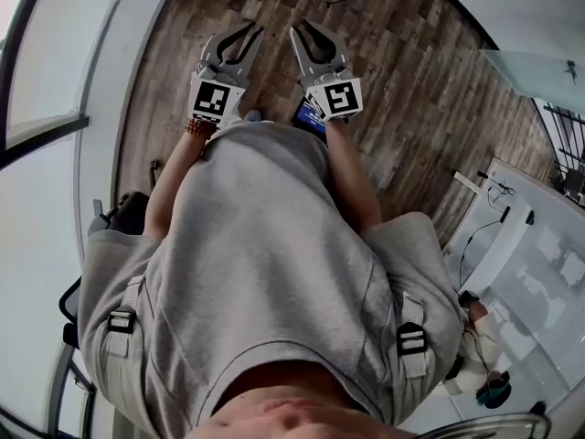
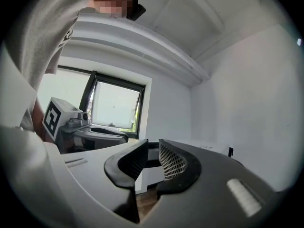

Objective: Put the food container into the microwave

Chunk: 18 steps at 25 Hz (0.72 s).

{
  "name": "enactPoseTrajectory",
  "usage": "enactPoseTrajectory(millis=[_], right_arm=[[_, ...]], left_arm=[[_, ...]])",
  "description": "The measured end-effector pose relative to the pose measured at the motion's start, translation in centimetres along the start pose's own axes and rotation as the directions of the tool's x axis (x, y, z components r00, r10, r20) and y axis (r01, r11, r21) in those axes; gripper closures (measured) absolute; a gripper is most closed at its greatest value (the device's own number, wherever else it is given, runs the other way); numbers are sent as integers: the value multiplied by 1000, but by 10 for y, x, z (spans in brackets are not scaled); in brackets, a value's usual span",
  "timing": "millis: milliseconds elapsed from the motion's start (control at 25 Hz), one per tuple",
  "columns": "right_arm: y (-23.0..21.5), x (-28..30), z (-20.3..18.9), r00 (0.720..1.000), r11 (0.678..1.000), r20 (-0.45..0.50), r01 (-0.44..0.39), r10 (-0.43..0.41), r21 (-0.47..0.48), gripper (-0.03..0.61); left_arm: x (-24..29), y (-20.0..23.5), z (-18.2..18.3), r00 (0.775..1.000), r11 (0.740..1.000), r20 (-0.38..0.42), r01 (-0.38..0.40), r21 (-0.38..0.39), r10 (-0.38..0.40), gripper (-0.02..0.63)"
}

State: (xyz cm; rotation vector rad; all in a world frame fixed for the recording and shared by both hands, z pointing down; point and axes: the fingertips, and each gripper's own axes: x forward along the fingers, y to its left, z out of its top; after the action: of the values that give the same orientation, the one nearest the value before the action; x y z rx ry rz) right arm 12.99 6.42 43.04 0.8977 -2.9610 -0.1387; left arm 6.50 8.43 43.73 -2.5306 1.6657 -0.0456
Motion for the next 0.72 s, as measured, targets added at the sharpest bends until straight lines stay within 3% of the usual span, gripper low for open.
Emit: enactPoseTrajectory(millis=[320,480,600,720], right_arm=[[17,-22,4,996,994,16,92,-92,-62,528],[21,-35,-2,988,988,19,152,-152,-24,565],[26,-41,-5,984,985,29,173,-174,5,566],[30,-46,-6,982,982,22,189,-189,2,565]], left_arm=[[-14,-12,4,998,997,-6,-54,48,55,581],[-17,-17,9,996,995,-17,-85,52,86,581],[-22,-18,11,994,990,-18,-107,88,109,586],[-26,-24,10,994,992,-25,-101,74,103,608]])
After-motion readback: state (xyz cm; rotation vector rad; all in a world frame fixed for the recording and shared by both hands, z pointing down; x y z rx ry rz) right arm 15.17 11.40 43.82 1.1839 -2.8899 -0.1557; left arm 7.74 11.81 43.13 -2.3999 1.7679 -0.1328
